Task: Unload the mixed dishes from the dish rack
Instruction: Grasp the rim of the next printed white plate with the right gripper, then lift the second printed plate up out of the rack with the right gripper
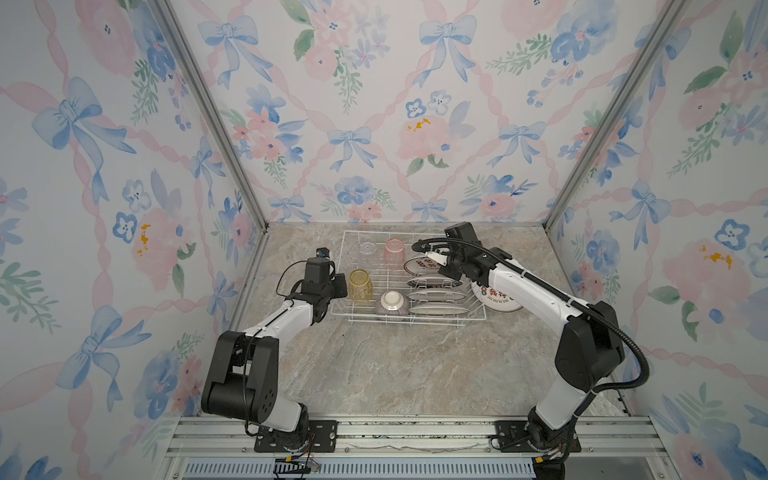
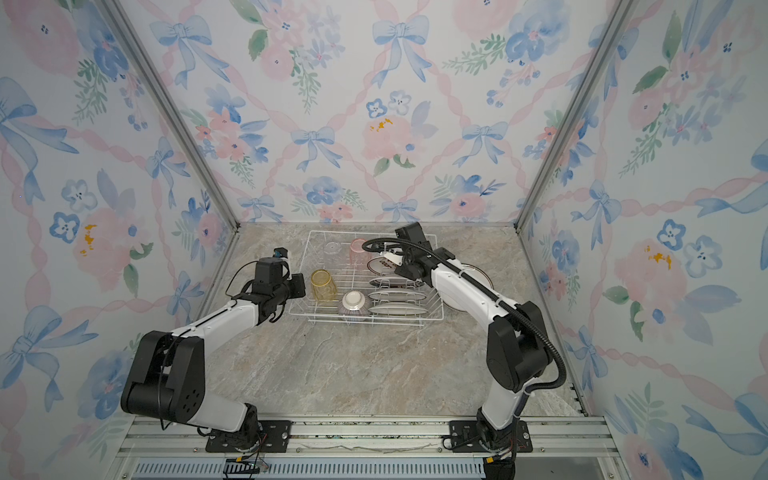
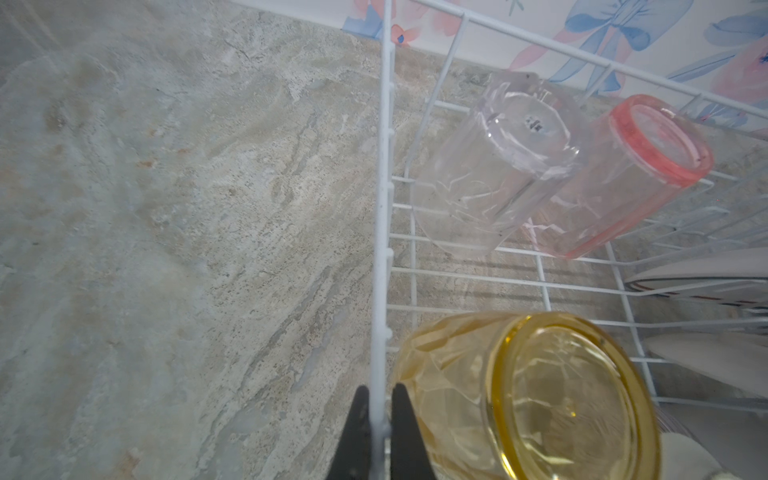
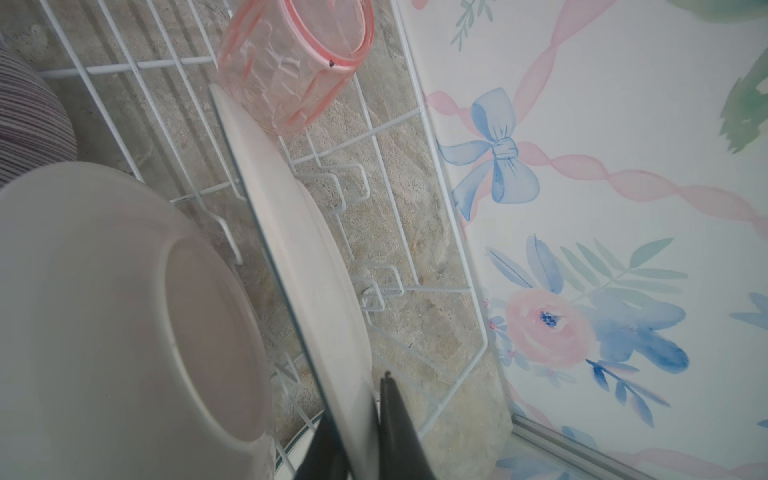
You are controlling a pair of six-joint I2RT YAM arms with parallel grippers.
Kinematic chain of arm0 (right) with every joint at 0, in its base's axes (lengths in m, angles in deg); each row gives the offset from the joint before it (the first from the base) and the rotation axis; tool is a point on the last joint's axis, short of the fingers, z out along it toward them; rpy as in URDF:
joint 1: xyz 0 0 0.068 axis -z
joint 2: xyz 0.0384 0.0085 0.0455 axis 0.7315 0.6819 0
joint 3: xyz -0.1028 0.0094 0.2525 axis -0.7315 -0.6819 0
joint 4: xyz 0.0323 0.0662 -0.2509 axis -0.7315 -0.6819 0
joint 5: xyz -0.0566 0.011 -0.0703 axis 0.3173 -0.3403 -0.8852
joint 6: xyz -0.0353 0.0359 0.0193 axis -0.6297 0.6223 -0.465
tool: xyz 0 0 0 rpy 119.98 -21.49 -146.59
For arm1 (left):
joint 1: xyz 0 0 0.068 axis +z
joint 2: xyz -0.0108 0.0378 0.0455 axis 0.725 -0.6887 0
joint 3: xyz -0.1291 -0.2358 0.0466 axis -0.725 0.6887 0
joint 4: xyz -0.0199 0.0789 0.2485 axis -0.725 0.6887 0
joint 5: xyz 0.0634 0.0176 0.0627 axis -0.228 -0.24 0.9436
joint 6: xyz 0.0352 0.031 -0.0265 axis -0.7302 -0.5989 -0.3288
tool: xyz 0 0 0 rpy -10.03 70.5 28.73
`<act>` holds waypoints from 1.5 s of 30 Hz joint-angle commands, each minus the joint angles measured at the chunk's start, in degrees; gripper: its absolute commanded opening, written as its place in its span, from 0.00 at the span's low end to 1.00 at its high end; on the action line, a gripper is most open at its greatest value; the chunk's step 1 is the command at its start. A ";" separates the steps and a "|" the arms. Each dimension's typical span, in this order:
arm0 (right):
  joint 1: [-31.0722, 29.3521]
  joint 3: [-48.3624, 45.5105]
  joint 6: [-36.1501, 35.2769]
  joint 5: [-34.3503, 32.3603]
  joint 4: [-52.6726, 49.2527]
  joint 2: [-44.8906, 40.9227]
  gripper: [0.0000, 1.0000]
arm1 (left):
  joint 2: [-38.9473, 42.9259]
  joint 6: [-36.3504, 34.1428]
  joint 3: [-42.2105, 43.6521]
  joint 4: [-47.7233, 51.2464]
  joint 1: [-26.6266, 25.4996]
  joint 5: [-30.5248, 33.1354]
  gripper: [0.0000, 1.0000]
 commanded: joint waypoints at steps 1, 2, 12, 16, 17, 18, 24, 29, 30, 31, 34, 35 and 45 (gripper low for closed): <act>-0.83 -1.45 1.82 -0.09 0.04 0.94 0.12 | -1.17 0.64 -0.19 0.78 0.05 -0.33 0.00; -0.83 -1.66 1.80 -0.39 0.53 0.77 0.11 | -1.17 0.64 -0.20 0.80 0.07 -0.22 0.00; -1.36 -6.42 -0.36 -4.54 8.19 -0.62 0.06 | -1.42 0.42 -0.64 1.13 0.03 -0.42 0.00; -1.44 -6.18 -0.82 -5.82 8.17 -0.07 0.00 | -1.93 0.53 -0.89 1.05 0.06 -0.62 0.00; -1.45 -6.10 -0.96 -5.81 8.09 -0.07 0.00 | -2.11 0.55 -0.94 1.06 0.03 -0.64 0.00; -1.45 -6.07 -0.96 -5.84 8.07 -0.15 0.00 | -2.30 0.64 -0.99 1.04 0.00 -0.77 0.00; -1.45 -6.17 -1.30 -5.42 8.32 -0.07 0.00 | -2.43 0.73 -0.98 1.03 -0.02 -0.70 0.00; -1.44 -6.10 -1.69 -4.94 8.28 -0.37 0.00 | -2.31 0.73 -0.72 1.00 -0.07 -0.50 0.00; -1.45 -6.12 -1.84 -4.43 8.03 -0.63 0.00 | -2.31 0.73 -0.74 1.02 -0.05 -0.55 0.00; -1.37 -6.07 -1.85 -3.96 7.94 -0.89 0.00 | -2.33 0.73 -0.72 1.00 -0.07 -0.59 0.00; -1.27 -5.73 -1.74 -2.65 7.19 -1.56 0.00 | -2.37 0.72 -0.72 0.98 0.00 -0.71 0.00; -1.11 -5.44 -1.59 -2.19 6.66 -1.86 0.00 | -2.31 0.78 -0.72 0.98 -0.07 -0.66 0.00; 0.90 -3.52 2.07 4.87 3.11 -5.16 0.00 | -1.70 0.99 -0.06 0.63 -0.08 -0.66 0.00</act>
